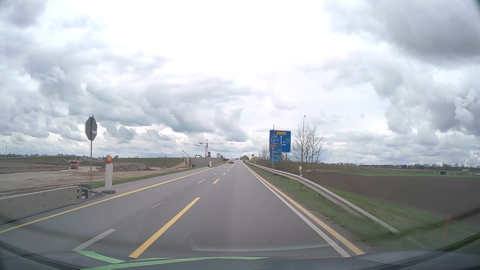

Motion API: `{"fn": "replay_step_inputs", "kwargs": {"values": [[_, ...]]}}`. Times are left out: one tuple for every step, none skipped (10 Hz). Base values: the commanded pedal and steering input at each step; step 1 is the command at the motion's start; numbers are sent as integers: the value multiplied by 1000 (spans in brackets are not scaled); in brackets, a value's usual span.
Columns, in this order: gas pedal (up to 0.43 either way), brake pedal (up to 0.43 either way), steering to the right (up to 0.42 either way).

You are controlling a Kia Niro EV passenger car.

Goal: Follow the waypoints while adhering to traffic rules and regulations

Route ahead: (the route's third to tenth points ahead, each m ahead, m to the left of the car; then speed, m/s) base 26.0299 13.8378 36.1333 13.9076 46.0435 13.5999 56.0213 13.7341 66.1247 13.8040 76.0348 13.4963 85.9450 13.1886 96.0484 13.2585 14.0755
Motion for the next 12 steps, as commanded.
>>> {"fn": "replay_step_inputs", "kwargs": {"values": [[130, 0, 1], [130, 0, 1], [130, 0, 2], [130, 0, 3], [130, 0, 3], [130, 0, 3], [130, 0, 4], [130, 0, 4], [130, 0, 4], [130, 0, 4], [130, 0, 4], [130, 0, 4]]}}
